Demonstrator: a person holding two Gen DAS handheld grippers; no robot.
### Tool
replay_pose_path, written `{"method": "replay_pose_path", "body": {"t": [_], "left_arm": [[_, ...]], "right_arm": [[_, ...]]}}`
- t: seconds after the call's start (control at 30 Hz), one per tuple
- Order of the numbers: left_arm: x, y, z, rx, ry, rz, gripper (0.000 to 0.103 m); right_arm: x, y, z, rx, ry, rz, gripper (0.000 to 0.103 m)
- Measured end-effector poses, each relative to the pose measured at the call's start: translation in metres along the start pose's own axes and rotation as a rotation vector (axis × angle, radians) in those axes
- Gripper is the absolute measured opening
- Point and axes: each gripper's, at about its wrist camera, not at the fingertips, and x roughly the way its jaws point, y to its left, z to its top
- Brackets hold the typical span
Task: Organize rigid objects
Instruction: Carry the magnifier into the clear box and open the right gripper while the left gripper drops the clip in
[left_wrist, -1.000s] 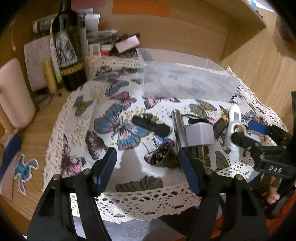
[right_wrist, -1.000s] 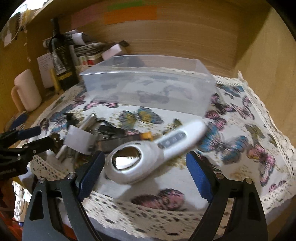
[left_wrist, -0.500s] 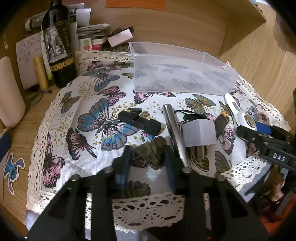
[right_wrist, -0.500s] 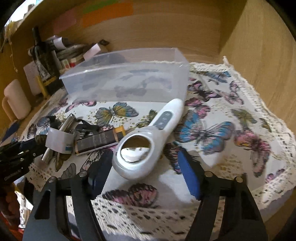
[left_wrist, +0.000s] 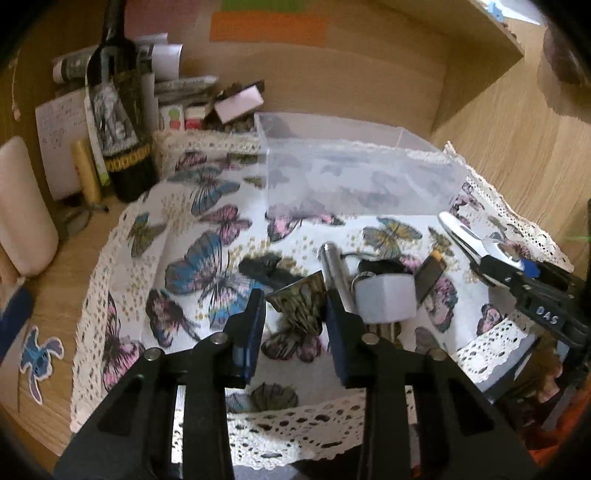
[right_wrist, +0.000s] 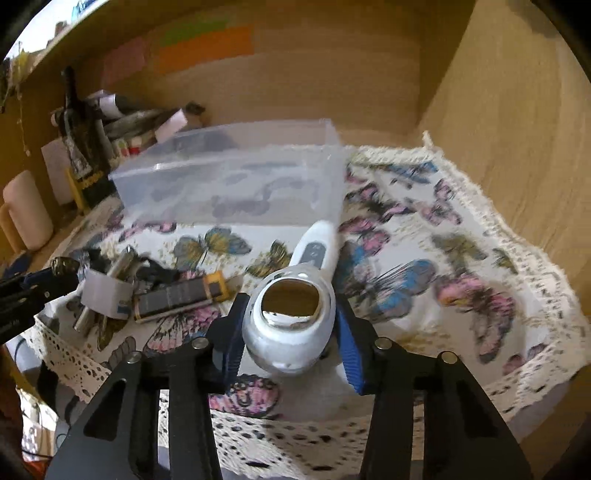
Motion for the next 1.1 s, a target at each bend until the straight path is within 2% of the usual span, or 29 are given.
{"method": "replay_pose_path", "body": {"t": [0.4,0.5,0.73,0.97,1.1], "left_arm": [[-0.02,-0.016,0.04,0.033,-0.139,-0.035,0.032],[-0.025,-0.02,0.051,0.045,-0.173,-0.037,0.032],[-0.031,-0.023,0.075,0.066,-0.239,-0.044,0.032],[-0.03,-0.018,0.106,0.062,-0.28,-0.042,0.032],[-0.021,-0.013,0.124,0.052,-0.275,-0.044,0.032]], "right_arm": [[-0.04,-0.012,0.038,-0.003,-0.183,-0.012,0.038],[-0.044,-0.009,0.048,-0.018,-0.224,-0.027,0.038],[-0.048,-0.006,0.077,-0.031,-0.292,0.0,0.038],[-0.057,-0.001,0.107,-0.067,-0.375,0.003,0.038],[-0.052,0.006,0.125,-0.087,-0.397,0.007,0.038]]}}
